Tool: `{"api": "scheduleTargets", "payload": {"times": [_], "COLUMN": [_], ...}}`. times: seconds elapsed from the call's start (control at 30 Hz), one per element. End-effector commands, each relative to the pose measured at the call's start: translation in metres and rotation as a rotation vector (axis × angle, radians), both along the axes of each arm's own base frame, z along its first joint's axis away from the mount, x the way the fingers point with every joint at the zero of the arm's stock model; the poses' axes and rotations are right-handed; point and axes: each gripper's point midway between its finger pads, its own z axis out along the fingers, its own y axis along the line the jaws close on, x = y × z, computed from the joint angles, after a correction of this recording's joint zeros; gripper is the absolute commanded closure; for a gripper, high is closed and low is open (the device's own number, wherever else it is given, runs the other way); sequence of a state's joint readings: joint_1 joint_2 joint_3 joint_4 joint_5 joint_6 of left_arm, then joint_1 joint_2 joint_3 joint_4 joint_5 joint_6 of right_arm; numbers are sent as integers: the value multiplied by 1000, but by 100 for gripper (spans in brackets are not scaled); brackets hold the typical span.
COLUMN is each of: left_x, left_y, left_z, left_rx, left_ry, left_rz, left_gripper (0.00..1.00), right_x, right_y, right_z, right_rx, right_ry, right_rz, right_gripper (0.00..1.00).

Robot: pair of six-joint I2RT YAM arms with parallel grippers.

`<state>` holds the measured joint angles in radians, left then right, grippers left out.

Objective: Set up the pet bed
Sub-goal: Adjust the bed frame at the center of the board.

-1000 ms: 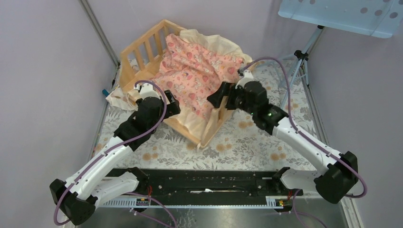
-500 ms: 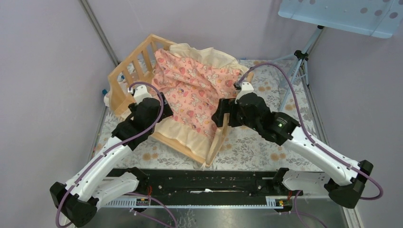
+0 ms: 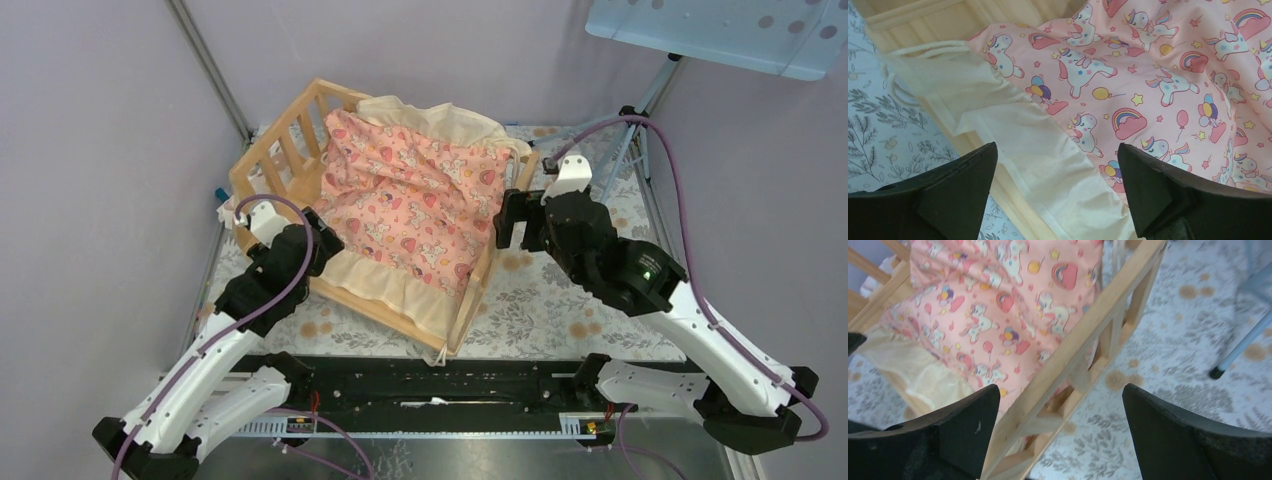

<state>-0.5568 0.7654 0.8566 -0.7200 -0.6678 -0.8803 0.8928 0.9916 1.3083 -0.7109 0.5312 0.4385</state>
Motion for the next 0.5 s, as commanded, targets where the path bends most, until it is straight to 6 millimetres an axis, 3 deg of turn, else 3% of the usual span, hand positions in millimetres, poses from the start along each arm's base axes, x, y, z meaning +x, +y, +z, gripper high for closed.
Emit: {"api": "scheduleTargets", "payload": {"times": [0.0, 0.1, 0.27, 0.47], "left_x": [-5, -10, -12, -12], "left_y": [6, 5, 5, 3], "left_z": [-11, -22, -26, -32], "left_rx": [-68, -99, -110, -95], "left_ry": [16, 48, 59, 85], "left_rz": [87, 108, 115, 101], "left_gripper": [1, 1, 3, 3], "right_x": [44, 82, 147, 188], "right_y": [-7, -15, -32, -2], "right_z": [46, 59, 50, 26], "right_rx": [-103, -135, -111, -88], "right_ry": [-147, -129, -64, -66], "right_rz": [-13, 62, 208, 504], "right_gripper": [0, 1, 6, 1]}}
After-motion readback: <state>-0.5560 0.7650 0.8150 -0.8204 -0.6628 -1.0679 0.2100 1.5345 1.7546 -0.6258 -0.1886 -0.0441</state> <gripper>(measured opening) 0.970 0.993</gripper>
